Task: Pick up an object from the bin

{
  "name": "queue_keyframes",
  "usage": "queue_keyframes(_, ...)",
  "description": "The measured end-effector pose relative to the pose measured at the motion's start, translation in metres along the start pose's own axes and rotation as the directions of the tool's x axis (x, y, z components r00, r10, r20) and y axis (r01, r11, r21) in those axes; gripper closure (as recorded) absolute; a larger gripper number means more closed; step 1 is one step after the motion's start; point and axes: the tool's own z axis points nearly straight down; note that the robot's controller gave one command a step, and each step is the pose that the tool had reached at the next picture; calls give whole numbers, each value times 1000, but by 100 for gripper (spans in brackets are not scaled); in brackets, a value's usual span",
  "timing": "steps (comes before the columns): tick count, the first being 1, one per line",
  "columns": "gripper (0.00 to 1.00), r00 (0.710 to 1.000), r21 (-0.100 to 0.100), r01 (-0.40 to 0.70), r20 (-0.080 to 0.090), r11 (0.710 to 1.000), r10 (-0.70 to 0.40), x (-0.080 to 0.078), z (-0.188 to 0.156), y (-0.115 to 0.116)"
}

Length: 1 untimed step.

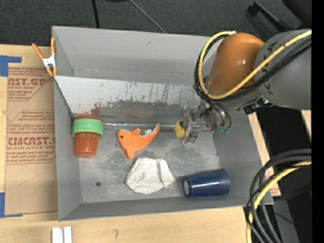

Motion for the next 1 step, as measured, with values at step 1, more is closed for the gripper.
queue_keyframes(1, 100, 1000, 0, 1, -9, 1000, -1, 7, -42, -5)
